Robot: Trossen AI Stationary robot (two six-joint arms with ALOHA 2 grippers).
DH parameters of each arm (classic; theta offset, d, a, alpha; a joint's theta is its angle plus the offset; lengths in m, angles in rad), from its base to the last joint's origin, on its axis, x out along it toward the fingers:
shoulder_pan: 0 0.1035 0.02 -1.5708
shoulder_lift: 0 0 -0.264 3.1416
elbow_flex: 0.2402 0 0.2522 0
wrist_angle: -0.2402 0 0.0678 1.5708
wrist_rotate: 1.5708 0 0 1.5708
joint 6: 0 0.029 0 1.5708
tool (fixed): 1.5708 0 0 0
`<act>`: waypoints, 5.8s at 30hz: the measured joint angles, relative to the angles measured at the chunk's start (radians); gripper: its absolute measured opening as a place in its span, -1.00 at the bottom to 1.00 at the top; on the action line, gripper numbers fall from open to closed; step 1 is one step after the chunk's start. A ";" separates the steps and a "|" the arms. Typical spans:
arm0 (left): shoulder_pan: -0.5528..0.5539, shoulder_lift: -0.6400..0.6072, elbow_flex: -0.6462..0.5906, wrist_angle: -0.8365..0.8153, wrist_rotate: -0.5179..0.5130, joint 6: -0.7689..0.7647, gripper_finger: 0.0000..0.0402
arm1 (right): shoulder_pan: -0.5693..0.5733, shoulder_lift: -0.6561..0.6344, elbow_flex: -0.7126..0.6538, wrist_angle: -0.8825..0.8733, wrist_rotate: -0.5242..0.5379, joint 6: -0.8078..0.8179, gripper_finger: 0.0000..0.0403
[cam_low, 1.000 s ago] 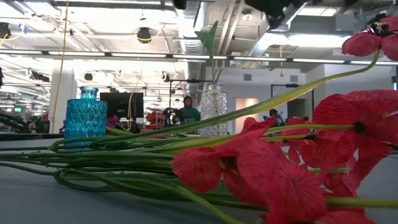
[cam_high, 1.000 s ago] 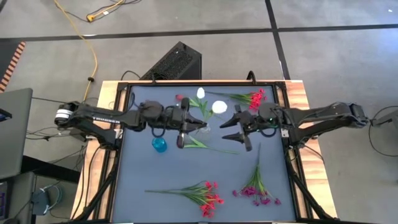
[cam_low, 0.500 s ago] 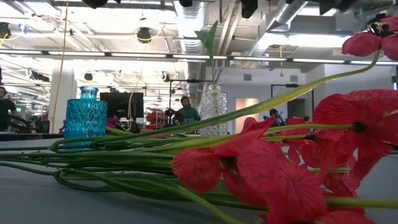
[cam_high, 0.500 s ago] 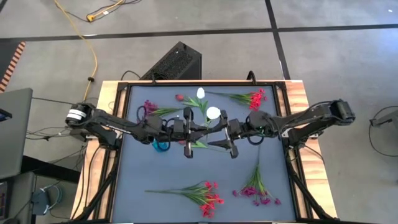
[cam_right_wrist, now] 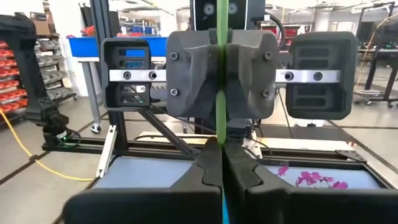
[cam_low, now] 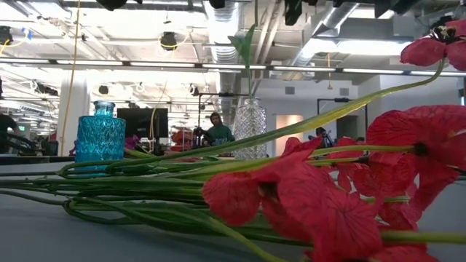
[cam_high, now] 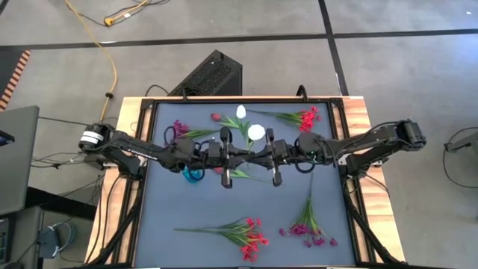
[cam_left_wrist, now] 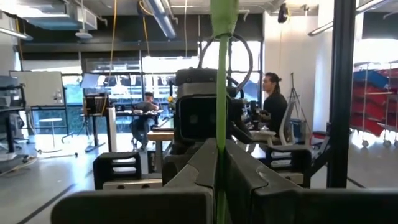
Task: Sort flowers into vase by color
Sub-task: Put the white tulip into the transparent vase, then put the bottom red flowers into the transparent vase
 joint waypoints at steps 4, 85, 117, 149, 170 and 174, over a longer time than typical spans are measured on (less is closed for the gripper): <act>0.000 0.000 0.000 -0.024 0.001 0.020 -0.95 | 0.000 -0.009 0.000 -0.032 -0.007 0.042 -0.88; 0.097 0.018 0.009 -0.289 -0.162 0.156 -1.00 | -0.056 -0.299 -0.110 -0.638 0.113 0.130 0.08; 0.108 0.088 0.009 -0.409 -0.202 0.014 -0.83 | 0.049 -0.279 -0.110 -0.591 0.130 0.159 0.08; 0.051 -0.355 0.098 -1.537 0.205 -0.169 -0.10 | 0.174 -0.279 -0.110 -0.783 0.019 0.488 0.08; -0.060 -0.445 -0.119 -1.522 0.033 -0.310 -0.10 | 0.337 -0.279 -0.109 -1.071 -0.032 0.309 0.08; -0.061 -0.445 -0.119 -1.465 0.048 -0.269 -0.10 | 0.340 -0.279 -0.109 -1.167 0.021 0.180 0.08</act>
